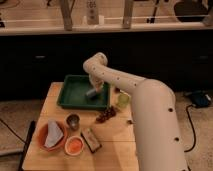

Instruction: Wipe tray with sponge

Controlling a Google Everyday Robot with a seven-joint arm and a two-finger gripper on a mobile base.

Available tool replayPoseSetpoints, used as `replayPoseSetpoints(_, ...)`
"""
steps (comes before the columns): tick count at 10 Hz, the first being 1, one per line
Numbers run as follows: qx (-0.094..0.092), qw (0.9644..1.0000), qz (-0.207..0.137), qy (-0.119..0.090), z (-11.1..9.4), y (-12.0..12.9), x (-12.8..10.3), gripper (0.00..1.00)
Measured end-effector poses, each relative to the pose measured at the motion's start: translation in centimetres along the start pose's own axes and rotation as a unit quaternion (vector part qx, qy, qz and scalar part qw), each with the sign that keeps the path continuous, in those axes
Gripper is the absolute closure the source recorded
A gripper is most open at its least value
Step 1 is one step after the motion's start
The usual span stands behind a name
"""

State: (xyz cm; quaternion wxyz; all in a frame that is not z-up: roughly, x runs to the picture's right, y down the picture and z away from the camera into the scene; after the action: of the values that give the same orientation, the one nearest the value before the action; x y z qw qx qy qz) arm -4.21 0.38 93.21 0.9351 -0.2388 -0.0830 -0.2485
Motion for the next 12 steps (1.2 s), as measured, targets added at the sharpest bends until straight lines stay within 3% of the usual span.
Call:
replayPoseSetpoints(6, 0.003, 0.9991, -0.041, -0.012, -0.1, -1.9, -2.2, 0.97)
replayPoseSetpoints(8, 0.0, 0.9965, -0.08, -0.025, 0.0, -2.1, -4.3, 0.97)
replayPoseSetpoints(12, -0.018, 0.9906, -0.131, -0.037, 0.0, 1.3, -5.6, 0.97)
